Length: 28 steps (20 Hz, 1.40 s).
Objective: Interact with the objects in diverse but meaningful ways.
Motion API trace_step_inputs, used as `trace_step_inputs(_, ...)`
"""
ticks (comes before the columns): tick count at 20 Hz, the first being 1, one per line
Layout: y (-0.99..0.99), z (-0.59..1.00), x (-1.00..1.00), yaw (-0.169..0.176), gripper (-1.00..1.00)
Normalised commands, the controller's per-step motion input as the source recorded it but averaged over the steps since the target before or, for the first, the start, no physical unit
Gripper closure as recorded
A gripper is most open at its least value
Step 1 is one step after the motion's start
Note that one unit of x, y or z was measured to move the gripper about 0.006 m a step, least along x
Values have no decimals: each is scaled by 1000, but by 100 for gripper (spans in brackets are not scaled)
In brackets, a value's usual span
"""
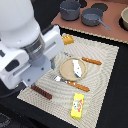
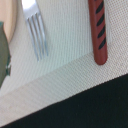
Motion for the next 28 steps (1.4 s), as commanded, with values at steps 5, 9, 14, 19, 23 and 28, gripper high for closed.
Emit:
trace_step_inputs(5, -163, -673, -15, 0, -100)
trace_step_inputs(9, -140, -673, -11, 0, -100)
trace_step_inputs(14, -118, -577, 0, 0, 100)
trace_step_inputs(19, -130, -495, 1, -2, 100)
trace_step_inputs(23, -104, -391, 91, -4, 100)
trace_step_inputs(28, 71, 313, -6, 20, 100)
